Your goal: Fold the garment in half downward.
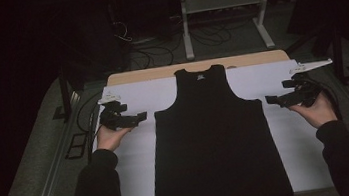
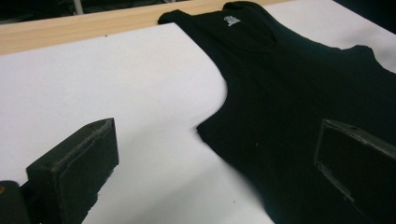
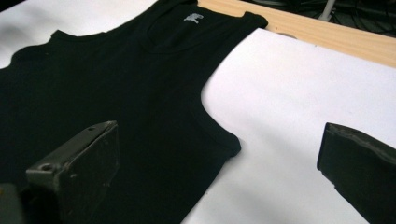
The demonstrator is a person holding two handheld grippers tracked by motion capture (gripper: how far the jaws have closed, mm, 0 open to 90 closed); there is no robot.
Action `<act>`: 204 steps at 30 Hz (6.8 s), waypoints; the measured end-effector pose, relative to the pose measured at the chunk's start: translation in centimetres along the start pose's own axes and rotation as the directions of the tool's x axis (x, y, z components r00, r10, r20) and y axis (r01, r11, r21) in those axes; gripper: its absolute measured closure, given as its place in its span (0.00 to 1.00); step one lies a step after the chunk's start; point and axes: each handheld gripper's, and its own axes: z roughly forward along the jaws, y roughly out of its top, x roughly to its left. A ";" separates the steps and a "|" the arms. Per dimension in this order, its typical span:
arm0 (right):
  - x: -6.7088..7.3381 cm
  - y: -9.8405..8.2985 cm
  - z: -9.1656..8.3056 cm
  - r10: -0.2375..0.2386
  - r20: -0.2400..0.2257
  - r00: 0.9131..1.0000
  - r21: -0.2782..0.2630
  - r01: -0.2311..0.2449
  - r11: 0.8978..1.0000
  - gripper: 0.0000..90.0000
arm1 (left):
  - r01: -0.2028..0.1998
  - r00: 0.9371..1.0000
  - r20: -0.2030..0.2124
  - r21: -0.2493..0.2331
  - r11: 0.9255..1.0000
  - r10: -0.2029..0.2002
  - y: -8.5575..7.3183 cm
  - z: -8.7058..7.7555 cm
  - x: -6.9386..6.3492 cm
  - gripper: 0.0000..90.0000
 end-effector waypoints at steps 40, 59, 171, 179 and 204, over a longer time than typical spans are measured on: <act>-2.5 -0.7 4.2 0.082 -0.023 0.996 0.061 -0.080 0.995 0.05 | -0.029 0.999 0.022 0.118 0.993 0.026 1.2 6.3 0.0 0.00; -2.0 -1.2 6.1 0.043 -0.013 0.999 0.100 -0.041 0.994 0.15 | -0.016 1.000 0.025 0.196 0.981 0.011 0.5 7.4 0.2 0.04; 2.4 -2.4 2.6 0.077 -0.052 0.996 0.058 -0.074 0.996 0.93 | -0.069 0.997 -0.015 0.028 0.997 0.070 -0.3 2.7 -4.7 0.96; 2.4 -2.7 1.7 0.092 -0.050 0.995 0.044 -0.089 0.995 0.93 | -0.057 0.998 -0.004 0.019 0.998 0.057 -0.4 1.7 -5.0 0.96; 3.7 -4.5 -0.7 0.115 -0.063 0.991 0.017 -0.114 0.993 0.93 | -0.030 0.999 0.029 0.014 0.999 0.030 -2.0 -0.4 -6.1 0.96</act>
